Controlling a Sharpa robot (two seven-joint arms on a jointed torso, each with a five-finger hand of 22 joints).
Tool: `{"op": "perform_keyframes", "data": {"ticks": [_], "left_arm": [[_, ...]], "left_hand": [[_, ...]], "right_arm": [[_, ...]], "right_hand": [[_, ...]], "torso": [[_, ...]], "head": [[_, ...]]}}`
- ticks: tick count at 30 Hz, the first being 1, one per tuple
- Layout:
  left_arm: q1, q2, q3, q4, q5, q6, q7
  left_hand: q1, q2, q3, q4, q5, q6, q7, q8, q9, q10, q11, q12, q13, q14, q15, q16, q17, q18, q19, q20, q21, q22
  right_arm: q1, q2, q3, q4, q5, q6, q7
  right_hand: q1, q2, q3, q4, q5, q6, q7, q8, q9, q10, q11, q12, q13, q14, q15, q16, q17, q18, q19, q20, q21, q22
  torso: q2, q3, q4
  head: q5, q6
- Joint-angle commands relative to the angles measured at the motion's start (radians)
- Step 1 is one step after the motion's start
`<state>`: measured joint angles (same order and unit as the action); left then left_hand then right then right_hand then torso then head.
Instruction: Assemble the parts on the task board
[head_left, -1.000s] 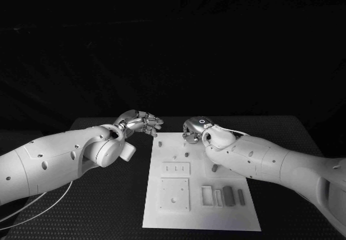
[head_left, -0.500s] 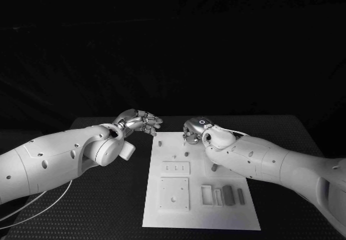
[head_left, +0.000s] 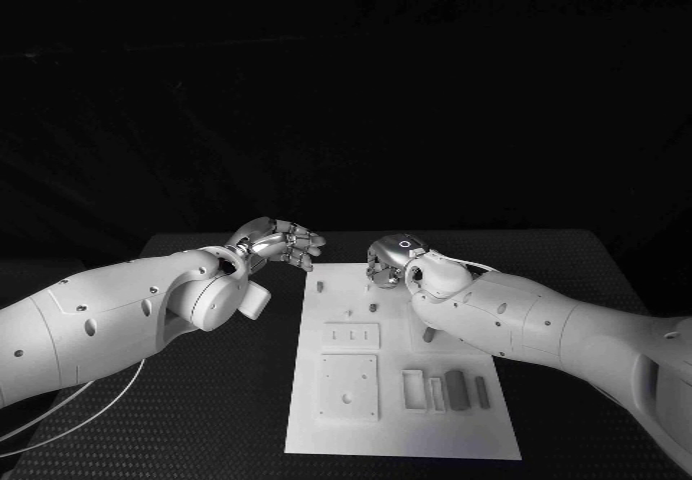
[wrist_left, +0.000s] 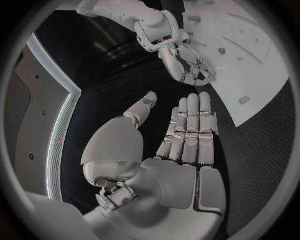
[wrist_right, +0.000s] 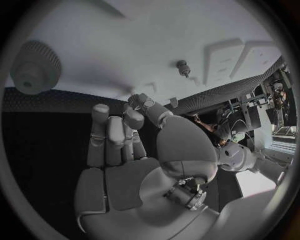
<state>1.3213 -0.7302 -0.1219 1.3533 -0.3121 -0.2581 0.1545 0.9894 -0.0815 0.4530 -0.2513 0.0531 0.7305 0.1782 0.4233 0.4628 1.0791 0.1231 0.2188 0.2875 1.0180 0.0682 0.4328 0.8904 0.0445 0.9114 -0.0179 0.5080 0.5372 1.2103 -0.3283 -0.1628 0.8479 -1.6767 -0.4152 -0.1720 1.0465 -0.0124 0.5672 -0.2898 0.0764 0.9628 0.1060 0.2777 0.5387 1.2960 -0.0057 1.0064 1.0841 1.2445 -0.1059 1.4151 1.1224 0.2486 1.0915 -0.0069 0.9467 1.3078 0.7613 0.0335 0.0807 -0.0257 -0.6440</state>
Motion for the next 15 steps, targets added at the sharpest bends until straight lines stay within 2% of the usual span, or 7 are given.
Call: {"op": "perform_keyframes", "data": {"ticks": [1,4,10,15], "left_arm": [[0.001,0.002,0.001,0.000,0.005,0.014,0.006],[0.002,0.002,0.001,0.002,0.005,0.014,0.006],[0.002,0.003,0.001,0.002,0.005,0.014,0.006],[0.002,0.003,0.001,0.000,0.005,0.014,0.005]], "left_hand": [[-0.008,0.003,-0.003,-0.001,-0.003,0.004,0.000,-0.006,0.002,-0.001,0.005,-0.006,0.001,-0.002,-0.002,-0.005,0.001,0.012,0.000,-0.009,-0.005,0.002],[-0.008,0.003,-0.003,-0.001,-0.003,0.004,0.000,-0.006,0.002,-0.001,0.005,-0.006,0.002,-0.002,-0.002,-0.005,0.001,0.012,0.000,-0.009,-0.005,0.002],[-0.008,0.003,-0.003,-0.001,-0.003,0.004,0.000,-0.006,0.002,-0.001,0.005,-0.006,0.002,-0.002,-0.002,-0.005,0.001,0.011,0.000,-0.010,-0.005,0.002],[-0.008,0.003,-0.003,-0.002,-0.003,0.004,0.000,-0.007,0.003,-0.001,0.005,-0.007,0.002,-0.002,-0.002,-0.005,0.001,0.011,0.000,-0.010,-0.005,0.002]], "right_arm": [[-0.004,0.005,-0.002,-0.002,0.006,0.021,0.009],[-0.004,0.010,-0.002,-0.008,0.017,0.026,0.010],[-0.004,0.012,-0.002,-0.014,0.032,0.016,0.008],[-0.004,0.007,-0.002,-0.013,0.036,0.006,0.006]], "right_hand": [[0.000,-0.011,0.004,0.002,0.004,0.003,0.005,0.001,0.001,0.000,0.004,0.006,0.001,0.005,0.002,0.005,-0.004,0.013,0.003,-0.006,0.006,0.019],[-0.004,-0.020,0.003,0.004,0.004,-0.020,0.011,-0.014,-0.005,-0.001,0.010,0.004,0.000,-0.003,0.005,0.002,-0.013,0.013,0.001,-0.006,0.004,0.018],[-0.016,-0.053,0.007,0.011,0.004,-0.129,0.044,-0.080,-0.036,-0.015,0.041,0.002,0.002,-0.035,0.034,-0.014,-0.050,0.013,-0.004,-0.001,-0.004,0.016],[-0.021,-0.068,0.011,0.019,0.004,-0.155,0.055,-0.094,-0.046,-0.025,0.052,0.000,0.002,-0.056,0.045,-0.023,-0.074,0.013,-0.008,0.003,-0.009,0.015]], "torso": [[0.000,-0.0008,0.0017],[0.001,-0.0009,0.0021],[0.002,-0.0010,0.0021],[0.001,-0.0025,-0.0004]], "head": [[-0.002,0.002],[-0.002,0.002],[-0.001,0.000],[-0.001,-0.003]]}}
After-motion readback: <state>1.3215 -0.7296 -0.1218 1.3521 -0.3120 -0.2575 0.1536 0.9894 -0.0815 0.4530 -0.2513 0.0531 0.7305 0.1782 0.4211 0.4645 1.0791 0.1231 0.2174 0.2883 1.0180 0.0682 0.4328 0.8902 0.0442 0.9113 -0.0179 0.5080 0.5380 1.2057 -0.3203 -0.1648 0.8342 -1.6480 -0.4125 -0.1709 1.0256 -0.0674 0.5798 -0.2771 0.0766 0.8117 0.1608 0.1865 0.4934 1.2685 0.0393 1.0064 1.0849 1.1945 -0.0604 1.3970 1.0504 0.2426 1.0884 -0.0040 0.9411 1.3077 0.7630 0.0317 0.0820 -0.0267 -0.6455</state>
